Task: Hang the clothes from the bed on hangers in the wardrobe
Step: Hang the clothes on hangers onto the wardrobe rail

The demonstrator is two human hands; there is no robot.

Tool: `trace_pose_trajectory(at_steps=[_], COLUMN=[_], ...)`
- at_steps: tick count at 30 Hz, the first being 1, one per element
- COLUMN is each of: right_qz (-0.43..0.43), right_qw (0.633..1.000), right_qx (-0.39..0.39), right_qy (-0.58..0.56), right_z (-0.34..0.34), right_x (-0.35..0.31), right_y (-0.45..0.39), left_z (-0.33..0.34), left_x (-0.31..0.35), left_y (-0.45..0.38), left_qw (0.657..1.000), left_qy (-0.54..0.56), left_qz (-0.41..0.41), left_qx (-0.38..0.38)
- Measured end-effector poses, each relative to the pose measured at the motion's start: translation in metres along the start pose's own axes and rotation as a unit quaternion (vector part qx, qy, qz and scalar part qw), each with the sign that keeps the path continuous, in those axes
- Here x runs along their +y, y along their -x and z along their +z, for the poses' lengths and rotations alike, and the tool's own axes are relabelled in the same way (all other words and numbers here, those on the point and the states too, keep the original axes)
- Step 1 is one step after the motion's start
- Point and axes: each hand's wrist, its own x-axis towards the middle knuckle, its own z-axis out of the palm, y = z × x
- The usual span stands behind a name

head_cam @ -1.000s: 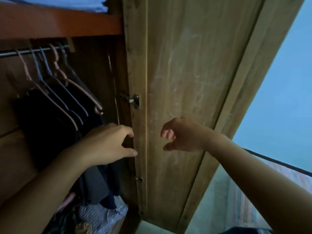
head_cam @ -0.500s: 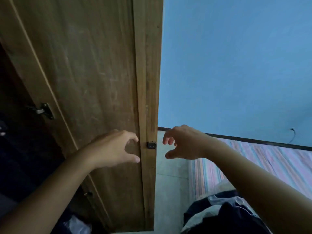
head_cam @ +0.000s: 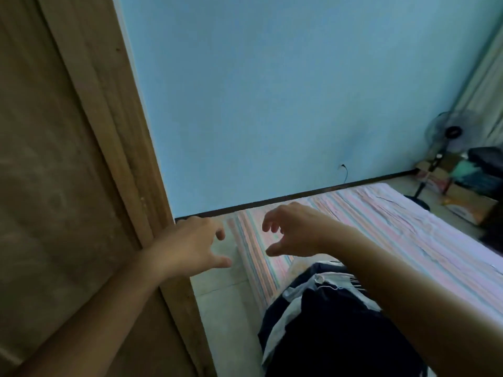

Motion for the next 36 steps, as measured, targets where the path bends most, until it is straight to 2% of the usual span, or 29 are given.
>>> trace_pose_trajectory(at_steps=[8, 19, 28, 36], right_qz=[0.129, 0.284, 0.355, 0.4], right_qw=[0.991, 0.956, 0.931, 0.913], right_qx=[0.025, 0.057, 0.064, 0.062], right_qy=[-0.024, -0.048, -0.06, -0.051], right_z=[0.013, 0.036, 0.068, 0.117], right_x=[0.03, 0.115, 0.231, 0.335], right_y=[0.05, 0.126, 0.16, 0.151], left_z=[0.01, 0.051, 0.124, 0.206], left_x=[0.03, 0.12, 0.197, 0.248], left_y=[-0.028, -0.082, -0.167, -0.242], left_qw=[0.99, 0.972, 0.97, 0.974], left_qy=[-0.031, -0.019, 0.006, 0.037], left_qz=[0.131, 0.227, 0.227, 0.186], left_qx=[-0.029, -0.055, -0.091, -0.124])
